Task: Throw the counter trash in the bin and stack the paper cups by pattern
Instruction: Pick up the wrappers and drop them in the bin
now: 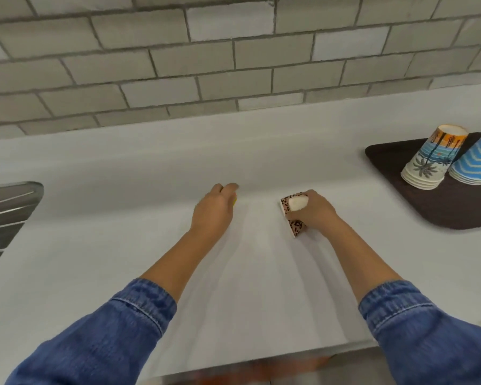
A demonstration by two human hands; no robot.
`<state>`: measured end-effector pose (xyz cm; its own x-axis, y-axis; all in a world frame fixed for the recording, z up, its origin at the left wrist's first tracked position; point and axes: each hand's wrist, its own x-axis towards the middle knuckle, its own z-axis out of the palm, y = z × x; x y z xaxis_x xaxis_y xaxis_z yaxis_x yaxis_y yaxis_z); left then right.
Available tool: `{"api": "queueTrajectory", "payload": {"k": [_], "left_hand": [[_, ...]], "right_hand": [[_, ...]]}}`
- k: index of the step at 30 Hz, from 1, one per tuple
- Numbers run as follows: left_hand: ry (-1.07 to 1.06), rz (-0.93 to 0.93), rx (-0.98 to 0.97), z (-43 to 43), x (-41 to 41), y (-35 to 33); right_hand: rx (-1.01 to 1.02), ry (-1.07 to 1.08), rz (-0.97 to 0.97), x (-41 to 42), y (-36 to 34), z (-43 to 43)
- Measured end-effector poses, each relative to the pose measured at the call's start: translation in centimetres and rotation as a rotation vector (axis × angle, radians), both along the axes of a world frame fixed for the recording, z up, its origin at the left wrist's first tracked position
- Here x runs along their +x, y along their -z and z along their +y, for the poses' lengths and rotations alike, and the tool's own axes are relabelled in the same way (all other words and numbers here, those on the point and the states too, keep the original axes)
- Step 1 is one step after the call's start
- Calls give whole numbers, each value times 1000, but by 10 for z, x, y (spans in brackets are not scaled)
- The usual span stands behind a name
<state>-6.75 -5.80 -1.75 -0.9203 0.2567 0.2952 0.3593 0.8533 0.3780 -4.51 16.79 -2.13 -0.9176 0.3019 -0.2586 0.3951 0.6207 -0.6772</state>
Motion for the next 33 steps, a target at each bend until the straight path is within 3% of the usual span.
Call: {"api": "queueTrajectory", "payload": {"k": [6, 13, 18, 25, 33], "left_hand": [[-156, -216, 555, -68, 93, -20], [-158, -375, 845, -174, 206, -8], [-96, -571, 853, -244, 263, 22], [-111, -732, 740, -302, 306, 93], [-378, -919, 645, -306, 304, 254]], "right_hand": [[-352, -61, 196, 41, -11, -74], [-664, -132, 232, 153, -4, -196], [-730, -153, 191, 238, 18, -273], [-650, -93, 68, 303, 88, -326], [-332, 120, -206, 303, 251, -348]]}}
